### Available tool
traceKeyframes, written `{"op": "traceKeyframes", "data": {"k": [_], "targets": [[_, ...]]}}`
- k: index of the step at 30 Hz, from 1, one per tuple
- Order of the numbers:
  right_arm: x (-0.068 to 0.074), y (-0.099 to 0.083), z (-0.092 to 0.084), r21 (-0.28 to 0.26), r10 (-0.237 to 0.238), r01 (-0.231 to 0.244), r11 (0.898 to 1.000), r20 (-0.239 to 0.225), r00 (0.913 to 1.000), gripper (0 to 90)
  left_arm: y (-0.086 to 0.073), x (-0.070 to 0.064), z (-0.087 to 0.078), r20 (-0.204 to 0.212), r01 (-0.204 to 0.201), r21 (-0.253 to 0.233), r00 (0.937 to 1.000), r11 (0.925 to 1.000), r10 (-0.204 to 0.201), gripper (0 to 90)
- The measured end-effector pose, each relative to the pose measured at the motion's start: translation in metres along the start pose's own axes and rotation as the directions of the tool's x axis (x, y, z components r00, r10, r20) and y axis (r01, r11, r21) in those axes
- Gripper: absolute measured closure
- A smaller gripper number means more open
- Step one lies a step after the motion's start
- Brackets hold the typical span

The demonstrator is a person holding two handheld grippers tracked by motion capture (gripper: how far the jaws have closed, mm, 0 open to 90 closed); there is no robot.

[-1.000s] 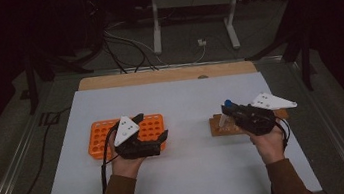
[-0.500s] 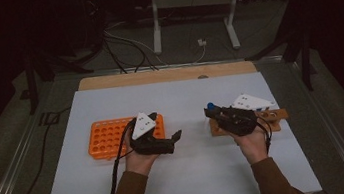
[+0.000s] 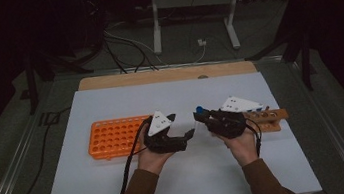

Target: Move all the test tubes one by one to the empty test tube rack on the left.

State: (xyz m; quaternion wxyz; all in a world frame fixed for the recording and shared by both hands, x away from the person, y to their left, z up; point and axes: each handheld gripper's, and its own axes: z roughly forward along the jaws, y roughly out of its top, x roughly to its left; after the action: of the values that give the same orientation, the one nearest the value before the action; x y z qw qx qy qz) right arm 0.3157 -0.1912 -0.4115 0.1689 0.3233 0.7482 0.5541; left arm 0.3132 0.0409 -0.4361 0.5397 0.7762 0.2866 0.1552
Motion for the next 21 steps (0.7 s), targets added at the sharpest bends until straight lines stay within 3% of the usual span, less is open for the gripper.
{"op": "traceKeyframes", "data": {"k": [6,11,18,21], "targets": [[0.007,0.001,0.007,0.001,-0.001,0.002,1.000,-0.032,0.9995,76.9,0.001,-0.004,0.008,0.044,-0.025,0.005,0.9987,0.9997,0.024,46.2],[0.012,0.002,0.010,0.005,-0.014,0.015,1.000,-0.049,0.9987,76.9,0.001,-0.007,0.011,0.045,-0.039,-0.006,0.9982,0.9992,0.039,62.3],[0.013,0.002,0.011,0.011,-0.012,0.013,1.000,-0.059,0.9982,76.9,0.002,-0.005,0.009,0.050,-0.047,-0.021,0.9975,0.9986,0.048,76.5],[0.012,0.001,0.011,0.013,-0.009,0.010,1.000,-0.066,0.9977,74.8,0.002,-0.005,0.009,0.054,-0.053,-0.022,0.9971,0.9984,0.054,77.4]]}}
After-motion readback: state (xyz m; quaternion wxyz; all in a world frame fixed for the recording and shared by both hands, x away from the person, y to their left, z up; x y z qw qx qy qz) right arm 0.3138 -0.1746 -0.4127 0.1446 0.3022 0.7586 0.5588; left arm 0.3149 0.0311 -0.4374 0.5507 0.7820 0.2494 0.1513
